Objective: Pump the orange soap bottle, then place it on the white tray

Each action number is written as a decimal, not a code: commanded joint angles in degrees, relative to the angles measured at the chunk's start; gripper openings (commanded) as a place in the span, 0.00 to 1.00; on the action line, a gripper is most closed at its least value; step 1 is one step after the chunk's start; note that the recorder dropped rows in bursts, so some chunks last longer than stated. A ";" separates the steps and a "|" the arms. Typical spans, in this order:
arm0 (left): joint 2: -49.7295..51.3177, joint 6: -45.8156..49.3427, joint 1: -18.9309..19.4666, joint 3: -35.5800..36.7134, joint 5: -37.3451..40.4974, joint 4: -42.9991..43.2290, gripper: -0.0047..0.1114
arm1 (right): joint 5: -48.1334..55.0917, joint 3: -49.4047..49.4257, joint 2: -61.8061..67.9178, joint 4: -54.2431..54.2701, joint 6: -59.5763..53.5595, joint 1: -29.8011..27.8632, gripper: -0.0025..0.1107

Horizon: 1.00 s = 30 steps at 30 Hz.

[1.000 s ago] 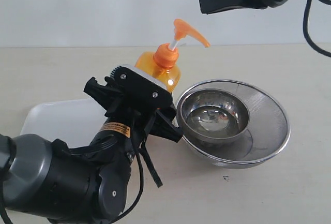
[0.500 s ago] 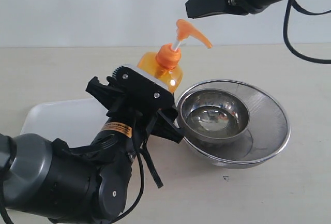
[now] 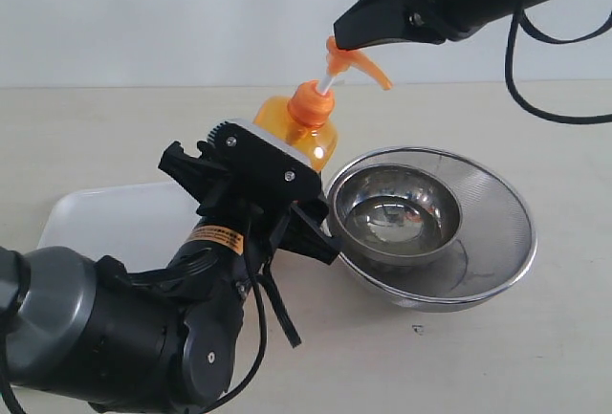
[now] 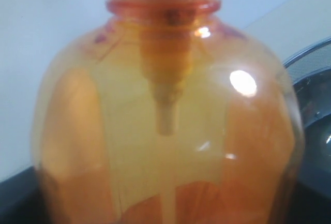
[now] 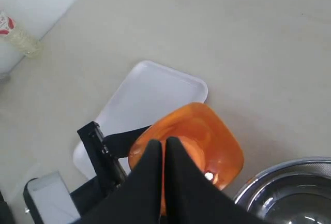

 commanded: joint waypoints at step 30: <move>-0.82 -0.07 -0.34 -0.49 -2.79 2.30 0.08 | 4.36 1.32 3.07 -4.65 1.40 -0.14 0.02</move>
